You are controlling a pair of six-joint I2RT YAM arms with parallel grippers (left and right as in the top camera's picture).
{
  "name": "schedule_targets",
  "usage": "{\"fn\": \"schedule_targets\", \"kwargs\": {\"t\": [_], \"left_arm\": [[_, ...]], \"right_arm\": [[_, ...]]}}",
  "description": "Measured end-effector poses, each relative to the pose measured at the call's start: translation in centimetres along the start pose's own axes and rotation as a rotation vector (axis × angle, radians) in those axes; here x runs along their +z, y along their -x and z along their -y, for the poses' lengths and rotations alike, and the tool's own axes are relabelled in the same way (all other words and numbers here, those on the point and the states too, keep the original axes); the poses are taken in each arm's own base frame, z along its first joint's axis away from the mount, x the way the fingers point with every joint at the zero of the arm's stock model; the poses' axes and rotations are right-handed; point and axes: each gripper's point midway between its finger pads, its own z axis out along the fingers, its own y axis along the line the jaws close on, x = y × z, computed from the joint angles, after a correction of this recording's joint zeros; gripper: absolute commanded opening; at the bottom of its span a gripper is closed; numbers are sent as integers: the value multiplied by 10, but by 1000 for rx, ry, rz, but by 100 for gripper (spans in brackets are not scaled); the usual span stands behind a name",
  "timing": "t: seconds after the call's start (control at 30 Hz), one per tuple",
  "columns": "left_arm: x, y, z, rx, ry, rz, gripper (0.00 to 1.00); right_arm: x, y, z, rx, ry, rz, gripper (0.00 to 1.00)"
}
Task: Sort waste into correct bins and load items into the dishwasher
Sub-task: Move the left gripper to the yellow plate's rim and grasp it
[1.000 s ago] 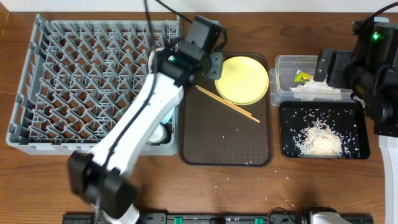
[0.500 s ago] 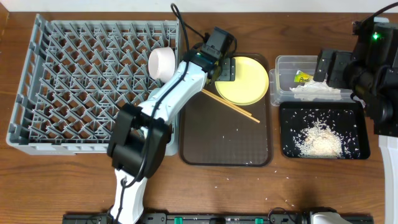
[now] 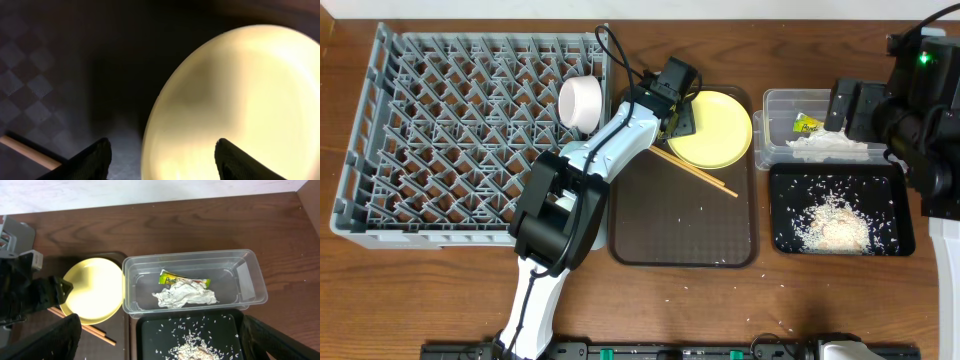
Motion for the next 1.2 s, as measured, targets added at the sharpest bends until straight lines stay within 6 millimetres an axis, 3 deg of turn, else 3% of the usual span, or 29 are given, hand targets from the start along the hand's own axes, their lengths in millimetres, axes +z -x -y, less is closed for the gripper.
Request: {"fn": "schedule_targets", "kwargs": {"t": [0.23, 0.43, 0.53, 0.63, 0.67, 1.0, 1.2], "left_arm": [[3, -2, 6, 2, -11, 7, 63], [21, -14, 8, 19, -1, -13, 57], [21, -15, 9, 20, -2, -12, 38], [22, -15, 7, 13, 4, -14, 11], [23, -15, 5, 19, 9, -15, 8], [24, -15, 1, 20, 10, -25, 7], [2, -9, -19, 76, 47, -53, 7]], "right_arm": [[0, 0, 0, 0, 0, 0, 99], [0, 0, 0, 0, 0, 0, 99], [0, 0, 0, 0, 0, 0, 99], [0, 0, 0, 0, 0, 0, 99], [0, 0, 0, 0, 0, 0, 99], [0, 0, 0, 0, 0, 0, 99], [0, 0, 0, 0, 0, 0, 99]]}}
